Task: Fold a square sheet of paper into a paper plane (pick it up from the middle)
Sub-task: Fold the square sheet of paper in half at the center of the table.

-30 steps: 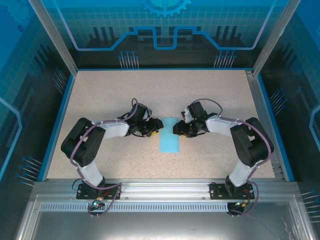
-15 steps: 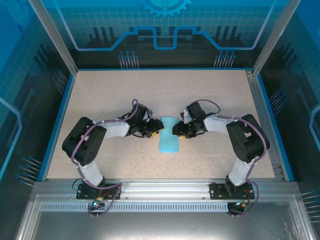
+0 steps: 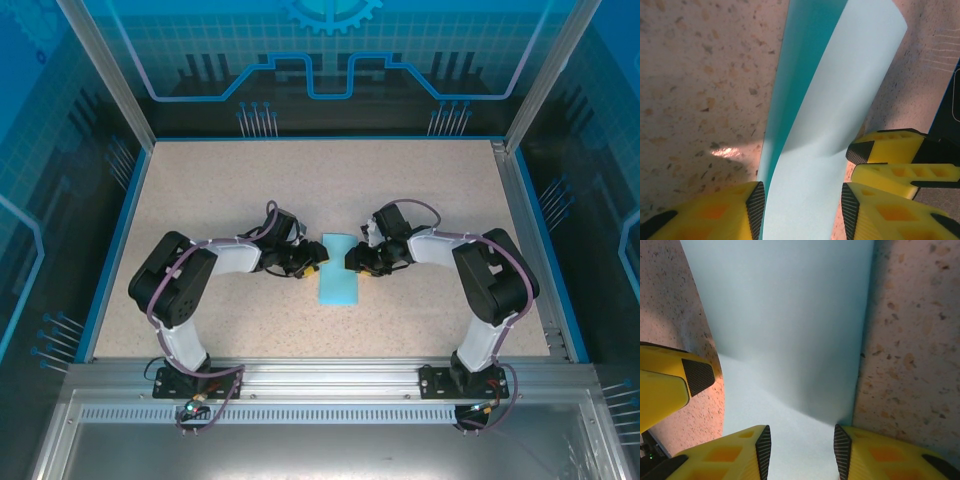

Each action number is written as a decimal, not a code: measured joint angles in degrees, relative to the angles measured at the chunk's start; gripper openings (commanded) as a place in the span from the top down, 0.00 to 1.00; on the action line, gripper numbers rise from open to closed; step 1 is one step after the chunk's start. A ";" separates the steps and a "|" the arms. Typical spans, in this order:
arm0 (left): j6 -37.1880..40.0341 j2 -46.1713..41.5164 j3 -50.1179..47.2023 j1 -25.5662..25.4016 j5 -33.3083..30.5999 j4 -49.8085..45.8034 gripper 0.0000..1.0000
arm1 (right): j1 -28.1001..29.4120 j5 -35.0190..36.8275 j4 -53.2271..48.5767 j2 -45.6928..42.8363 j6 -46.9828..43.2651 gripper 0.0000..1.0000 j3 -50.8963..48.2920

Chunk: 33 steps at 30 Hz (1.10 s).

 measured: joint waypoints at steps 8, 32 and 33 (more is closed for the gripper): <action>-3.45 -6.67 -4.35 -2.93 0.07 -1.66 0.50 | -0.11 0.00 -0.04 0.09 -0.02 0.59 0.00; -8.90 -3.69 -6.62 -5.51 0.07 2.82 0.55 | -0.20 -0.26 -0.02 0.09 -0.02 0.59 0.00; -8.90 -3.48 -6.36 -5.46 0.15 2.82 0.55 | -0.20 -0.24 -0.02 0.09 -0.02 0.59 0.00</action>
